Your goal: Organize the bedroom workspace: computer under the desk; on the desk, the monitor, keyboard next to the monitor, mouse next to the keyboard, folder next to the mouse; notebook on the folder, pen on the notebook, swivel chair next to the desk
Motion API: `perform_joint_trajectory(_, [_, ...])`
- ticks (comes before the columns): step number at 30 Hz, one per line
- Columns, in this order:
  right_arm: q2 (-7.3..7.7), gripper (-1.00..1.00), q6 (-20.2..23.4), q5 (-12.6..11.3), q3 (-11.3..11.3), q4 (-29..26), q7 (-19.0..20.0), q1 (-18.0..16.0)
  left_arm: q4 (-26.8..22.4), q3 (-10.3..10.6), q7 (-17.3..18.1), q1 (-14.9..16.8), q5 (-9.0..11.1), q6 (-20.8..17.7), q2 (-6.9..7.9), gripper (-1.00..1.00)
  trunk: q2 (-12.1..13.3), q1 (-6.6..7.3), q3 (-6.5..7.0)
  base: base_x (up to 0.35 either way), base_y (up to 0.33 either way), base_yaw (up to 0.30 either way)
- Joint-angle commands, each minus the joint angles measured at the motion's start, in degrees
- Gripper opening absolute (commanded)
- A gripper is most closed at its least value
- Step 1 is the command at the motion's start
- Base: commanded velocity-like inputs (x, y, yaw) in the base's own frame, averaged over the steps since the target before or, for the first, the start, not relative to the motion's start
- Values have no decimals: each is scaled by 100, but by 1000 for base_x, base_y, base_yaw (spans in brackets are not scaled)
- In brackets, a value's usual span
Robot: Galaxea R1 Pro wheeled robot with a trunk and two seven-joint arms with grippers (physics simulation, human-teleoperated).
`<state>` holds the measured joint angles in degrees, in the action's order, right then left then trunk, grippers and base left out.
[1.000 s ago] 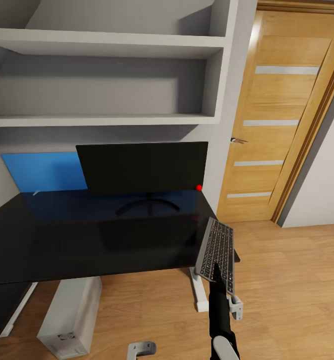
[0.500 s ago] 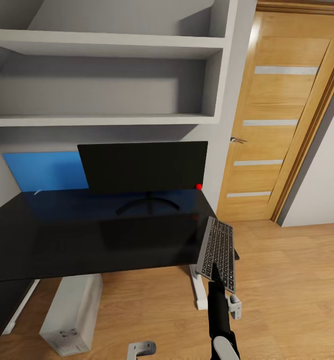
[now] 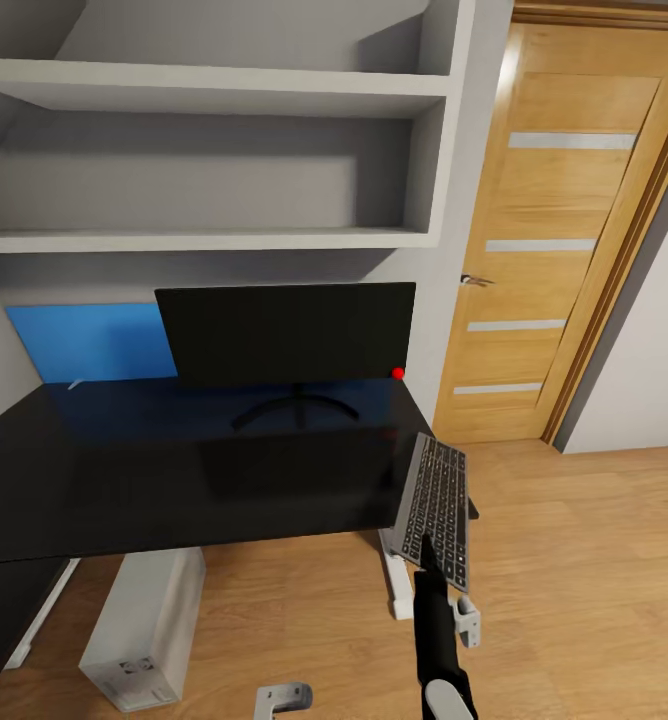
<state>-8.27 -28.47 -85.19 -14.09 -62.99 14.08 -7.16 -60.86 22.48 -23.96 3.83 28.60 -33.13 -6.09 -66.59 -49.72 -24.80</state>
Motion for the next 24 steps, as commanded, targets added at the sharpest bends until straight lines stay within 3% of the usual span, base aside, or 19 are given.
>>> perform_joint_trajectory(1, [2,100,-19,-59,-13,28,27,-5,-7,11,-56,4,60,-9,2,100,-4,0,-6,0,0,0])
perform_joint_trajectory(8, [-6,100,334,-59,-5,162,-585,-5,-9,11,-59,4,59,-9,2,100,-4,0,-6,0,0,0])
perform_joint_trajectory(18, [-6,100,521,-59,1,178,-777,-5,-8,11,-61,4,60,-9,2,100,-4,0,-6,0,0,0])
perform_joint_trajectory(24, [0,100,796,-51,23,197,-1348,-12,-11,11,-61,4,63,-9,2,100,-4,0,-6,0,0,0])
